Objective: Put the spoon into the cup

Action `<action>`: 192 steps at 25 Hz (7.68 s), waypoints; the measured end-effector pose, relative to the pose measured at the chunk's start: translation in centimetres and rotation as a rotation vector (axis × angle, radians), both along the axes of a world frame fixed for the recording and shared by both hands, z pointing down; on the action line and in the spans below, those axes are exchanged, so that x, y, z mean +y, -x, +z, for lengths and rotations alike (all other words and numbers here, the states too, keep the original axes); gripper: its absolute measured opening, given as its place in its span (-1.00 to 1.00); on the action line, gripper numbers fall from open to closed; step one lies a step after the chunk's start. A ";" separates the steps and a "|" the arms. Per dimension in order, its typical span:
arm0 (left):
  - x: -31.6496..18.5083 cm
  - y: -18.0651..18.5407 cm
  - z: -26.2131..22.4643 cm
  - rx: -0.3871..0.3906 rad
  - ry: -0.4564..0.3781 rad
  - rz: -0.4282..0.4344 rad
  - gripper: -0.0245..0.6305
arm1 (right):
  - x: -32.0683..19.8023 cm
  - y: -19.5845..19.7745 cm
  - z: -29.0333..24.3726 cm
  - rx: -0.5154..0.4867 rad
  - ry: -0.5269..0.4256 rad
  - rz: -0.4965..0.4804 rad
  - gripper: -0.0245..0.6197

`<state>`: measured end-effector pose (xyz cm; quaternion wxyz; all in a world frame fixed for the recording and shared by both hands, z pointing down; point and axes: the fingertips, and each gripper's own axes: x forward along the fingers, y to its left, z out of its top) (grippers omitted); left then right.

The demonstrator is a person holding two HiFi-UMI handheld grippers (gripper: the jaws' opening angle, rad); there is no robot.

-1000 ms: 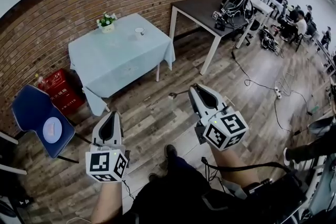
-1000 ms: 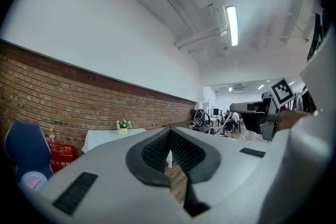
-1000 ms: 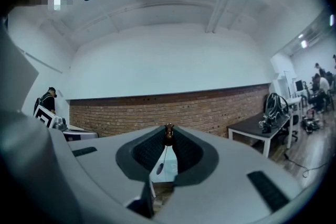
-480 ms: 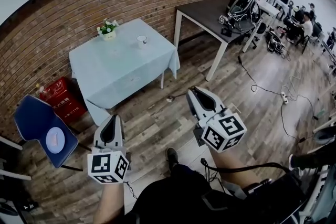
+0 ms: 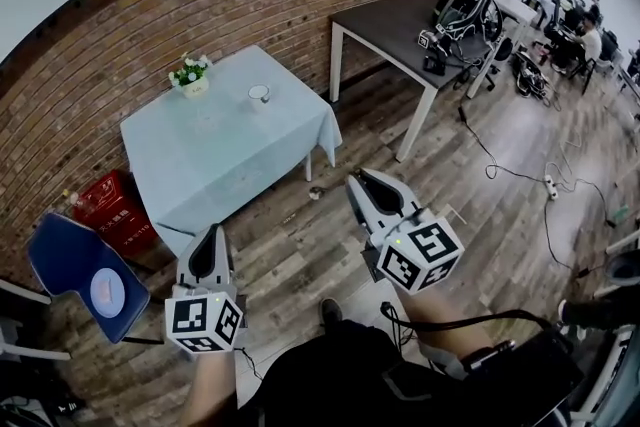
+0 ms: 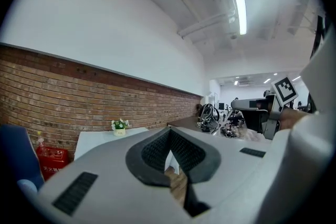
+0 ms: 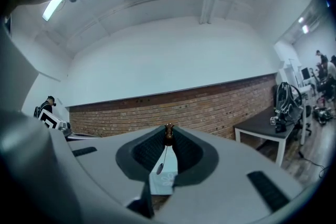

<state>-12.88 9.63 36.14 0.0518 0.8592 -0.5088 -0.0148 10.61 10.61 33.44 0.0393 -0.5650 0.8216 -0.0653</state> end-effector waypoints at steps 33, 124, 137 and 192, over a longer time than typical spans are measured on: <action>-23.1 -3.7 1.3 0.017 0.015 0.063 -0.90 | -22.9 -2.8 1.3 -0.004 0.002 0.015 -0.76; -42.1 0.4 10.1 -0.053 0.243 -0.410 -0.90 | -61.0 3.1 30.2 0.147 0.413 -0.282 -0.60; -44.1 0.6 8.5 -0.070 0.160 -0.276 -0.89 | -60.5 2.0 23.6 0.122 0.310 -0.211 -0.41; -46.5 2.1 0.6 0.033 -0.004 -0.168 -0.90 | -52.7 0.9 3.5 0.164 0.067 -0.128 -0.87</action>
